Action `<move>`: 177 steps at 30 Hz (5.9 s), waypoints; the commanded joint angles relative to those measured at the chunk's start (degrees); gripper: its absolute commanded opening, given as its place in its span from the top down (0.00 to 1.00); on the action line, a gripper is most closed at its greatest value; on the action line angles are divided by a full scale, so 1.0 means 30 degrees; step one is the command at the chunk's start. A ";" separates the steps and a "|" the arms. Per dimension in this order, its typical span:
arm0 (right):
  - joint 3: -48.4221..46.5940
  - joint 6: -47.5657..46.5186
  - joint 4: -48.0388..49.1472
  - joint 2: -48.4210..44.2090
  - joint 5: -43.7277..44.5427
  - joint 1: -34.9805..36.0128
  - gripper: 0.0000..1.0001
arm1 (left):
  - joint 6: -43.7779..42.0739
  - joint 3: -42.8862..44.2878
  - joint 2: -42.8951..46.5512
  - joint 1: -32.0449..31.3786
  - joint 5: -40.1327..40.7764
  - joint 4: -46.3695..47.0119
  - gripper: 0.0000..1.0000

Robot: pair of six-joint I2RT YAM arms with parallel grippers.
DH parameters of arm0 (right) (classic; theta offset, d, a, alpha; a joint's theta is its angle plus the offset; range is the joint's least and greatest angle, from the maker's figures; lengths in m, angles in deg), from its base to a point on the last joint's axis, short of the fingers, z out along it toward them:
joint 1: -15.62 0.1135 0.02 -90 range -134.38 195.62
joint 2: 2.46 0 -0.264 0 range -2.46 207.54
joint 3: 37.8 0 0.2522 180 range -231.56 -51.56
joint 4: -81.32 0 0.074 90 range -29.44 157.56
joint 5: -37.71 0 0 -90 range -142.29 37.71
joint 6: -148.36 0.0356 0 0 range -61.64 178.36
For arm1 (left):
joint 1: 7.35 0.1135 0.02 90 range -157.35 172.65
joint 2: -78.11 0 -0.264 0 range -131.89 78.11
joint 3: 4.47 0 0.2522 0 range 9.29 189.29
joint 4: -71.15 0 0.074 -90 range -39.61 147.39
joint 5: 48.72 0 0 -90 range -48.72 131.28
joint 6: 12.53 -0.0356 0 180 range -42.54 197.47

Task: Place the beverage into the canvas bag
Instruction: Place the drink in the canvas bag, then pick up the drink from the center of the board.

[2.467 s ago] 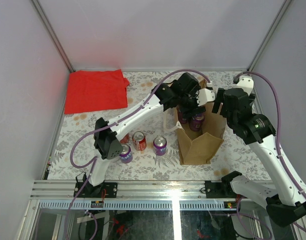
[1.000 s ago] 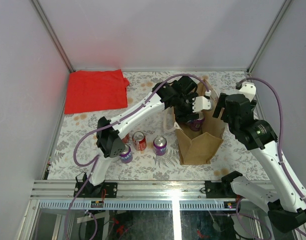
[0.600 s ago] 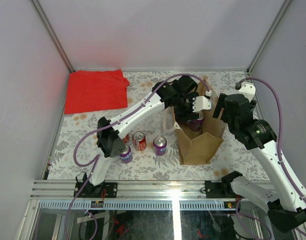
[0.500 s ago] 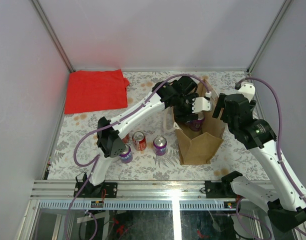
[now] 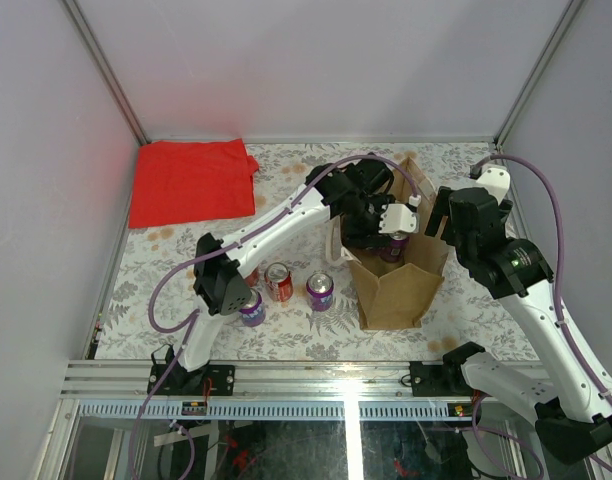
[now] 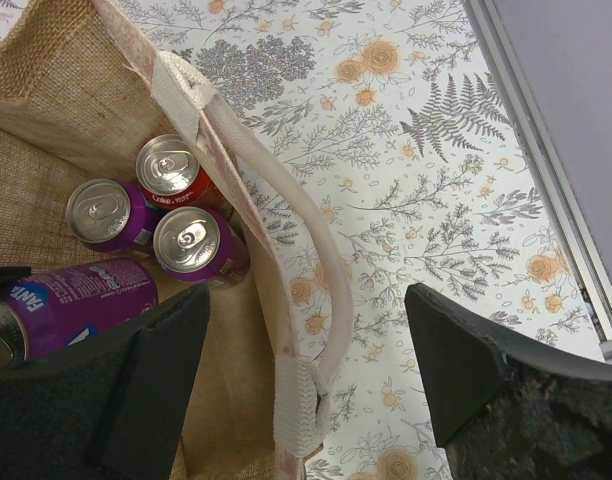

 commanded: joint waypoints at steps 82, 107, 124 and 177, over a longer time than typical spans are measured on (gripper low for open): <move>-0.1297 -0.0830 0.0377 0.0665 -0.0554 0.0039 0.14 | 0.2941 -0.5199 0.0943 -0.1289 0.4056 0.7913 0.49; -0.1411 -0.1065 0.0393 0.1075 -0.0644 0.0043 0.14 | 0.2728 -0.4399 0.0890 -0.1018 0.5167 0.8905 0.54; -0.1632 -0.1029 0.0481 0.1614 -0.0855 0.0036 0.14 | 0.3124 -0.4827 0.0754 -0.0929 0.5980 0.9960 0.21; -2.7374 -0.6189 -0.3606 1.8569 -0.7909 -0.0035 0.18 | 1.7906 -1.4099 1.2509 1.0562 0.8308 1.5408 0.13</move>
